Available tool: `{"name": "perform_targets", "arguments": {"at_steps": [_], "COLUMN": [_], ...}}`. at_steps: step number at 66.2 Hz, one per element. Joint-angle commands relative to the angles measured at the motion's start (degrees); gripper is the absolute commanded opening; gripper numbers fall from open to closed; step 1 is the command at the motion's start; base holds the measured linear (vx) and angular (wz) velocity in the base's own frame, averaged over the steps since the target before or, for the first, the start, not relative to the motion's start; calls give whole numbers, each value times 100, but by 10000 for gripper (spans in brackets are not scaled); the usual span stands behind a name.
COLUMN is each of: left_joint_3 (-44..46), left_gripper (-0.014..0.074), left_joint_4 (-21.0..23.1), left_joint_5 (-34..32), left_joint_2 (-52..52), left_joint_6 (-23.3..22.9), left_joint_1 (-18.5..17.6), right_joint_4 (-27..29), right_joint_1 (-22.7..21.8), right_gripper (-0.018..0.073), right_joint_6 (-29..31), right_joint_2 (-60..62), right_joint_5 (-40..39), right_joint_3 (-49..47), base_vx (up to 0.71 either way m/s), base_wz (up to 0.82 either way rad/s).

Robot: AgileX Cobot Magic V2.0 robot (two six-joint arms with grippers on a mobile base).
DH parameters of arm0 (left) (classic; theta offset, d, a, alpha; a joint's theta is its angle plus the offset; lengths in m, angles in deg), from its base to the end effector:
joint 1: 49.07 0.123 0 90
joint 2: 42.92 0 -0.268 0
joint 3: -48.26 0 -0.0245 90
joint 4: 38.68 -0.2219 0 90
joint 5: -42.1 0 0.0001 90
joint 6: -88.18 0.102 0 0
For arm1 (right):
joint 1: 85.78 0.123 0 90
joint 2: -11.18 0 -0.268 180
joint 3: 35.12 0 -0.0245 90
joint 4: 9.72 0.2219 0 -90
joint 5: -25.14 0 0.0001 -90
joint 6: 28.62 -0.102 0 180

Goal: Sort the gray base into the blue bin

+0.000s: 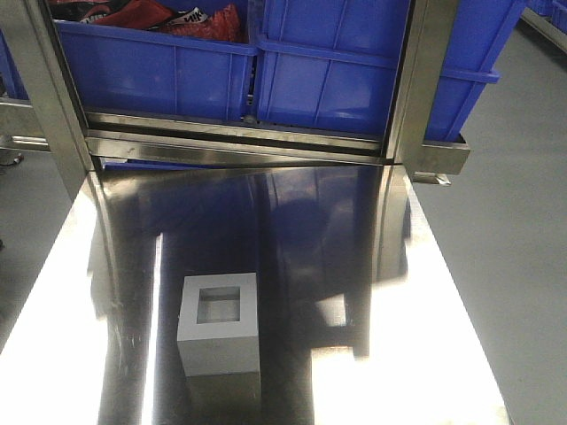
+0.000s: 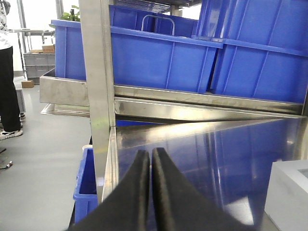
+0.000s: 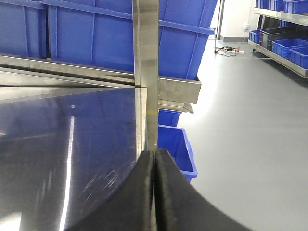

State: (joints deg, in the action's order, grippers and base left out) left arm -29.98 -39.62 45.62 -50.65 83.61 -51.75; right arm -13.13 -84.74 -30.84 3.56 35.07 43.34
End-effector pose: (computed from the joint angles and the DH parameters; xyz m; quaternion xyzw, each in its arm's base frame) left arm 0.0560 -0.0025 0.1999 -0.0062 0.7039 -0.0387 0.7092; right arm 0.0555 0.0000 0.1874 -0.0107 0.7430 -0.0044 0.6692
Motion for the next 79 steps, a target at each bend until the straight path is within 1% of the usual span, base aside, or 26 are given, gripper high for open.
{"name": "perform_targets", "arguments": {"at_steps": [1,20,44,49,55,59,71,76,79], "left_joint_3": [-162,-162,-100,-100,-94,-76,384,650,847], "left_gripper": [-6,-6,-6,-6,-6,-6,-6,-6,-6], "left_joint_4": [4,9,9,15,15,15,-5,-5,-5], "left_joint_5": [-426,-426,-632,-645,-645,-645,-591,-567,-442], "left_joint_2": [91,91,91,91,83,83,57,-146,-344], "left_joint_6": [-14,-14,-14,-109,-363,-447,-436,-417,-404], "left_joint_1": [-35,-35,-35,-35,-35,-35,-35,-35,-35], "right_joint_4": [-35,-35,-35,-35,-35,-35,-35,-35,-35], "right_joint_1": [-26,-26,-26,-26,-26,-26,-26,-26,-26], "right_gripper": [-9,-9,-9,-9,-9,-9,-9,-9,-9], "right_joint_6": [31,31,31,31,31,31,31,31,31], "right_joint_2": [66,66,66,66,66,66,66,66,66], "right_joint_5": [-427,-427,-427,-427,-427,-427,-427,-427,-427], "right_joint_3": [83,83,83,83,83,83,83,83,83], "base_vx": [0,0,0,0,0,0,0,0,0], "base_wz": [0,0,0,0,0,0,0,0,0]}}
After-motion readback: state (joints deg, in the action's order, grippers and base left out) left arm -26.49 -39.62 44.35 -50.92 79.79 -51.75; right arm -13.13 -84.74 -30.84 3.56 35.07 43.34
